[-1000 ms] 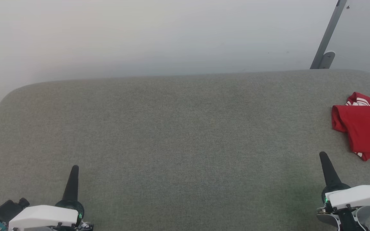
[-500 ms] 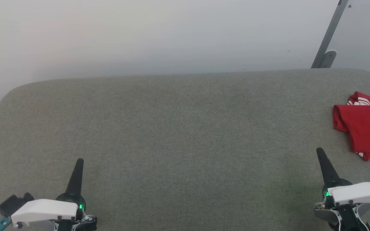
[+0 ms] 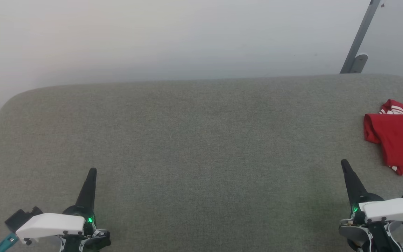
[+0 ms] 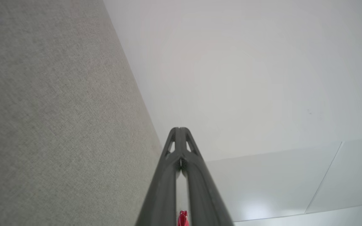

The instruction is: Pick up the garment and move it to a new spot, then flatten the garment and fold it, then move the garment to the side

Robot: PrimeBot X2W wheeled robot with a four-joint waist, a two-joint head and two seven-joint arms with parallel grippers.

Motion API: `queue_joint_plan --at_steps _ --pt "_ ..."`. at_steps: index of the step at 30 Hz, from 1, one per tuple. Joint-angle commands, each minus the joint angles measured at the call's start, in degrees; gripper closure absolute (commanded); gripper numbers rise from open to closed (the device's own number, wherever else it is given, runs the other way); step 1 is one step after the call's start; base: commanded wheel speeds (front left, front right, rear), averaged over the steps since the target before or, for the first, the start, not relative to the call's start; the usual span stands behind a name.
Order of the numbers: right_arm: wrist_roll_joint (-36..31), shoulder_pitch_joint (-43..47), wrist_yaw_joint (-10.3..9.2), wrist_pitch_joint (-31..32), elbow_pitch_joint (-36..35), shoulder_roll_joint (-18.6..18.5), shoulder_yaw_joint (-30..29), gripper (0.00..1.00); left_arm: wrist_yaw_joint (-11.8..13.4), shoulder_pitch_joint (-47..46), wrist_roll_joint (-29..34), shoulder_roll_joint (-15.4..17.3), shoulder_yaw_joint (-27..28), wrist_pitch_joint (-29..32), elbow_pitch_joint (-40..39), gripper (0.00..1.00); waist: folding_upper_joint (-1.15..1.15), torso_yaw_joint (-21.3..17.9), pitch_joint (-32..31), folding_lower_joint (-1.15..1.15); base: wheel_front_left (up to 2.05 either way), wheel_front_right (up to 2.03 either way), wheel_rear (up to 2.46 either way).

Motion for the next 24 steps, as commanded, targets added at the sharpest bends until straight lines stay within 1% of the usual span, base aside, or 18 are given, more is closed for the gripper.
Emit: queue_joint_plan --at_steps 1,24 --pt "1.41 -1.02 0.02 0.47 -0.63 0.1 -0.27 1.0 -0.14 -1.17 -1.39 0.03 -0.12 0.39 -0.12 1.0 0.0 0.02 0.03 0.0 0.0 0.0 0.0" --pt "10.15 -1.3 0.02 2.88 -1.0 1.44 -0.57 1.0 -0.18 -2.74 -9.19 -1.1 -0.67 2.88 0.23 1.0 0.0 0.3 0.47 0.0 0.0 0.0 0.0"
